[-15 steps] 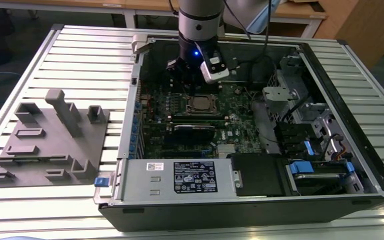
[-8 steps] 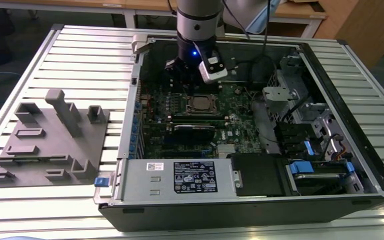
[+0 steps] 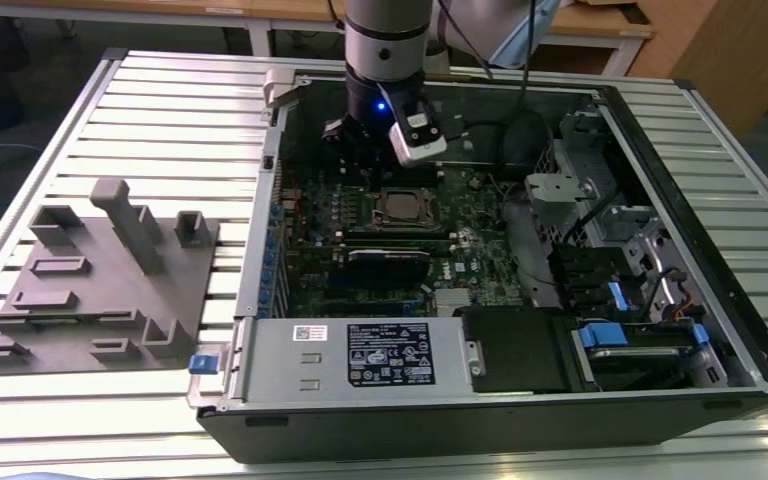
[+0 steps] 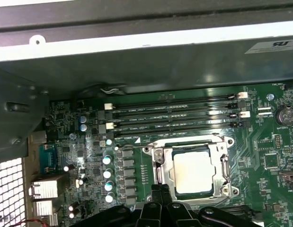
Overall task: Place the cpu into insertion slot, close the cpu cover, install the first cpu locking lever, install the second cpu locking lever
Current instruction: 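Install the first cpu locking lever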
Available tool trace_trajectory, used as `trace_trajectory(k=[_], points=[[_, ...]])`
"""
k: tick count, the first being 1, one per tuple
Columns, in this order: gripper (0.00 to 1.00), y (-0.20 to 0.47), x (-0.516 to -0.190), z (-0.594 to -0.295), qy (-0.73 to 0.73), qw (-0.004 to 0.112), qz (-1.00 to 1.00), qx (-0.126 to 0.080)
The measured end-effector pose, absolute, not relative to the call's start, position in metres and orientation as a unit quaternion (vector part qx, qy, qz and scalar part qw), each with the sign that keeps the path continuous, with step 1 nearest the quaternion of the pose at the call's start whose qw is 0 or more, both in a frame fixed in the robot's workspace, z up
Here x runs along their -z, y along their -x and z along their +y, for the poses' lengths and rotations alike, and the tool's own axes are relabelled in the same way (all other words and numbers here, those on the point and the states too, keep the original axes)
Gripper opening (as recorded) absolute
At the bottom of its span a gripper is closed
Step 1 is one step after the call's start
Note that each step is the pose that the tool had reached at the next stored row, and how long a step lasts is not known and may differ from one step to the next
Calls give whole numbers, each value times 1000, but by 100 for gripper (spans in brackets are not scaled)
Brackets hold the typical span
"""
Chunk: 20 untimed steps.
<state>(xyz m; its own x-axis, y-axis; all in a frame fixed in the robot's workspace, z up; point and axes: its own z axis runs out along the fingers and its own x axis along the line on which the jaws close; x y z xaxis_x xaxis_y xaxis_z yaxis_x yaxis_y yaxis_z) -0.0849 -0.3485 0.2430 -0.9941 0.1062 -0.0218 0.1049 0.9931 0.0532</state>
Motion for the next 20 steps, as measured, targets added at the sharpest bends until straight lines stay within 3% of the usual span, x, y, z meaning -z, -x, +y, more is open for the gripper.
trace_trajectory(k=[20], points=[[11, 89, -256, -349, -53, 12, 998, -26]])
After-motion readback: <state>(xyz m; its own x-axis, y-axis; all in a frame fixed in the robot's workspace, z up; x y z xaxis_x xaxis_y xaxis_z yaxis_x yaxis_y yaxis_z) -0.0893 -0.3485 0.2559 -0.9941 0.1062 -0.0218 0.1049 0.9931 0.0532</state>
